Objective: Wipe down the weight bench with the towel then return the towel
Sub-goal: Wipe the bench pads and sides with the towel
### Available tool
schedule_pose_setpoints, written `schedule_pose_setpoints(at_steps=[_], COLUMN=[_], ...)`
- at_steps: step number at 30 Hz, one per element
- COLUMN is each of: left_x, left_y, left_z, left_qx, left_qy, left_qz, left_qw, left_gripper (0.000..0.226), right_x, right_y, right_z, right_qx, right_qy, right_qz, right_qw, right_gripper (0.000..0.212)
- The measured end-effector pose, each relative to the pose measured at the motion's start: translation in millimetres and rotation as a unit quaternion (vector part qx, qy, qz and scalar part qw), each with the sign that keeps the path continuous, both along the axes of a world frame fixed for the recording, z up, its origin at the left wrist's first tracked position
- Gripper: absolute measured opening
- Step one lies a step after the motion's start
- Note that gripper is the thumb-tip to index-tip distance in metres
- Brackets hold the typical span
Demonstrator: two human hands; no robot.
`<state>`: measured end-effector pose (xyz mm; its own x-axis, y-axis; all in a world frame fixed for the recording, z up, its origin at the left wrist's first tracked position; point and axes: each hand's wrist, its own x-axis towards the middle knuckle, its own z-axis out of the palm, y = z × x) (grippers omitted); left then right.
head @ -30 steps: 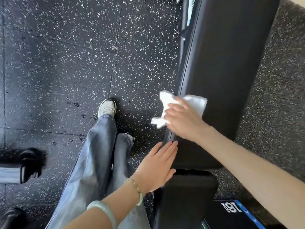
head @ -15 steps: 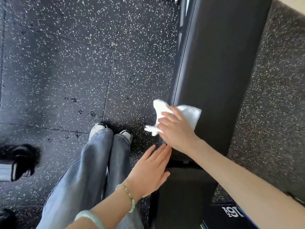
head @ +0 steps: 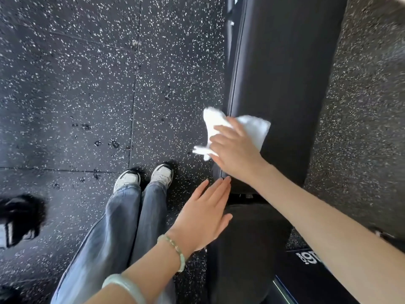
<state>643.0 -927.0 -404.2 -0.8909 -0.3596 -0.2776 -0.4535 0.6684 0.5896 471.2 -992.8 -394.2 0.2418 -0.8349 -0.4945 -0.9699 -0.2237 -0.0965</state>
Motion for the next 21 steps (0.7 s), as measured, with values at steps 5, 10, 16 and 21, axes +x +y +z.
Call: schedule_pose_setpoints(at_steps=[5,10,16,21], left_x=[16,35,64,81], left_y=[6,27,66,97], left_z=[0,1,4,5], left_qx=[0.017,0.011,0.02,0.009], left_qy=[0.001,0.018,0.029,0.033], left_qz=[-0.006,-0.043,-0.112,-0.117], left_qw=[1.0,0.999,0.993,0.993], left_gripper=[0.061,0.061,0.061,0.061], right_x=[13,-12,4,32], right_y=[26,-25,7,72], right_z=[6,-6,-8,-5], right_qx=[0.066,-0.005,-0.012,0.001], right_qy=[0.006,0.047,0.032,-0.011], right_qz=[0.029,-0.022,-0.023,0.019], right_qw=[0.997,0.999,0.999,1.0], right_gripper=[0.025,0.035,0.025,0.01])
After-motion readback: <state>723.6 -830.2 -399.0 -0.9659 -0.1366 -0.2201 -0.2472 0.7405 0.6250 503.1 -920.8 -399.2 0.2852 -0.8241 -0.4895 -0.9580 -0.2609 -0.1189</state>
